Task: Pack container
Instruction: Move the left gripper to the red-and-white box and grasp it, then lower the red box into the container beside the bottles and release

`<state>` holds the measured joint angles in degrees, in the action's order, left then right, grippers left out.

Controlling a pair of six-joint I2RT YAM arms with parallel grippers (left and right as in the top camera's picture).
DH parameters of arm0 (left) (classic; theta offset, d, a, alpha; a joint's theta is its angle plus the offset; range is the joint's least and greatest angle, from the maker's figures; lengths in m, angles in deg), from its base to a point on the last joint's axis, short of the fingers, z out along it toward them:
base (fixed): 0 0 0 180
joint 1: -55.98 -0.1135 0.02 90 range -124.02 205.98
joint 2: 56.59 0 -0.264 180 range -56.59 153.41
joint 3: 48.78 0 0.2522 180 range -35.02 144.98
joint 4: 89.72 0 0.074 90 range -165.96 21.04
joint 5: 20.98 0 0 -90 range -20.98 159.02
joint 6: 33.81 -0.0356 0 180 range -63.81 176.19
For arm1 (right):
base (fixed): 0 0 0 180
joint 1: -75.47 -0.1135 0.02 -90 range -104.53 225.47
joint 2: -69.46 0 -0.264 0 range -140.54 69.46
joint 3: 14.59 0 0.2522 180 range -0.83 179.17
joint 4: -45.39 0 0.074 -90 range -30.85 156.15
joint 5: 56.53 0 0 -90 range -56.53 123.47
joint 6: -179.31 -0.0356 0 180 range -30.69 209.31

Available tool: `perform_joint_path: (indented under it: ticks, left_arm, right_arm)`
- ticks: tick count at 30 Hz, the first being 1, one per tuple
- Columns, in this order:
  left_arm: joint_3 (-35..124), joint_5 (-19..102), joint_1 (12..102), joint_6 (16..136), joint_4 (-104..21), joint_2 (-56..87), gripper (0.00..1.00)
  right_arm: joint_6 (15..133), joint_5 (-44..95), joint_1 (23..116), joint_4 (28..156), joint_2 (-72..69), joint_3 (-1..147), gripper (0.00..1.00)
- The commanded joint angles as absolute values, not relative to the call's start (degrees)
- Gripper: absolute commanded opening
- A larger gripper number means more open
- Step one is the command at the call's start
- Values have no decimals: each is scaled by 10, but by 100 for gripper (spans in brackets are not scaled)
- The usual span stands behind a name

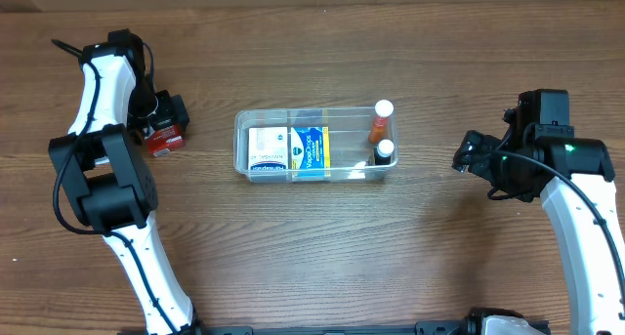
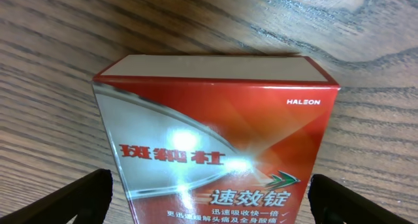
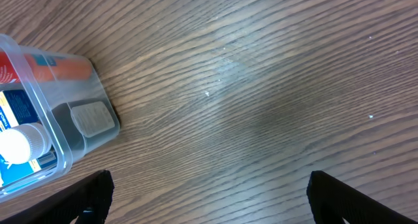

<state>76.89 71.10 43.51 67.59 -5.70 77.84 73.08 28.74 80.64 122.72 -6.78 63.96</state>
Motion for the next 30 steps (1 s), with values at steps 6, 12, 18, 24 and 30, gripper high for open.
perform_joint_path:
  ticks: [6,12,18,24,30]
  left_arm:
    - [723,704,437,671,-98,781,96]
    - [725,705,437,671,-91,776,75]
    - [787,708,446,674,-47,728,67]
    - [825,709,515,677,-1,578,67]
    - [825,709,695,718,33,476,68]
  right_arm:
    - [737,283,808,1225,-68,644,97]
    - [737,283,808,1225,-68,644,97]
    - [737,283,808,1225,-68,644,97]
    - [737,282,808,1225,-68,644,97]
    - [737,282,808,1225,-68,644,98]
